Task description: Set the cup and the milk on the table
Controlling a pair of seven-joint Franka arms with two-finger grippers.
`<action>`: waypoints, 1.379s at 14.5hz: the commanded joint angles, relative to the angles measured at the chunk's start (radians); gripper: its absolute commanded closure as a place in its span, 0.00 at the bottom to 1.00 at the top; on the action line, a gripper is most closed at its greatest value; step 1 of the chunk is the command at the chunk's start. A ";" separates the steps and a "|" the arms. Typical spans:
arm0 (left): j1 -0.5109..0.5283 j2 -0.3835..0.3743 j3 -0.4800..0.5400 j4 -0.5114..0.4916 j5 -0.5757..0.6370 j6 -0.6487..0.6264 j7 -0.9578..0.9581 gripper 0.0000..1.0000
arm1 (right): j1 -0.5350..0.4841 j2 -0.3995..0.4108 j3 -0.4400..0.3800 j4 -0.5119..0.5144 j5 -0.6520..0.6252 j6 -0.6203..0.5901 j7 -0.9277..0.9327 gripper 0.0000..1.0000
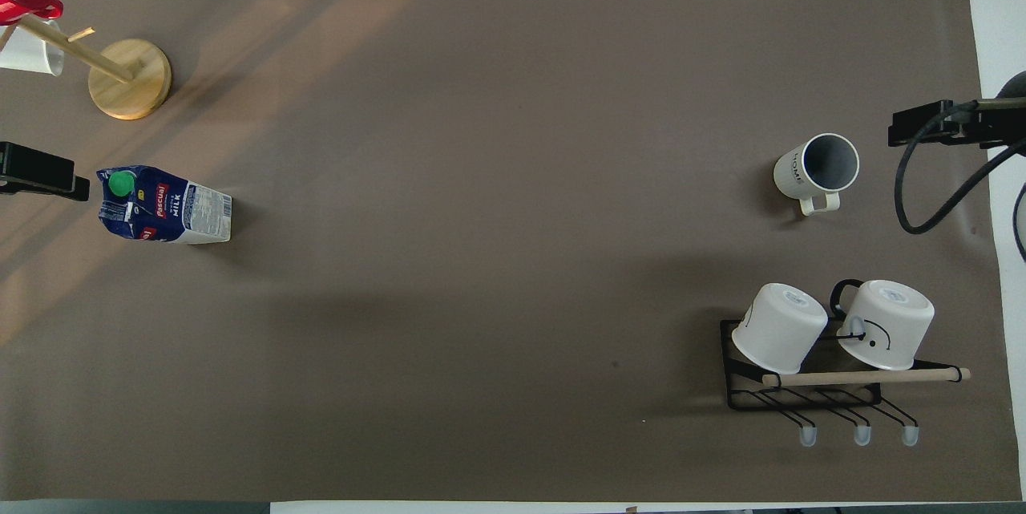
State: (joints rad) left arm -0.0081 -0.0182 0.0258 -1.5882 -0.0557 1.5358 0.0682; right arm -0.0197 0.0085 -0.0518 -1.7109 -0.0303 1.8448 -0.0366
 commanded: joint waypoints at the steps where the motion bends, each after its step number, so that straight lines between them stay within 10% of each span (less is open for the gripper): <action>1: 0.011 -0.032 0.002 -0.061 0.019 0.061 0.008 0.00 | -0.055 0.071 0.004 -0.009 0.050 0.091 -0.119 0.00; 8: 0.008 -0.032 0.002 -0.288 0.019 0.334 0.011 0.00 | -0.054 0.153 0.004 -0.223 0.124 0.408 -0.405 0.00; 18: 0.011 0.004 0.002 -0.466 0.019 0.598 0.015 0.00 | -0.082 0.197 0.004 -0.303 0.125 0.528 -0.499 0.00; 20: 0.010 0.004 0.002 -0.466 0.019 0.601 0.005 0.17 | -0.089 0.247 0.006 -0.294 0.156 0.537 -0.509 0.00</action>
State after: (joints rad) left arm -0.0042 -0.0054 0.0302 -2.0371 -0.0539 2.1075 0.0706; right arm -0.0953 0.2186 -0.0534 -1.9987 0.0781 2.3484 -0.5010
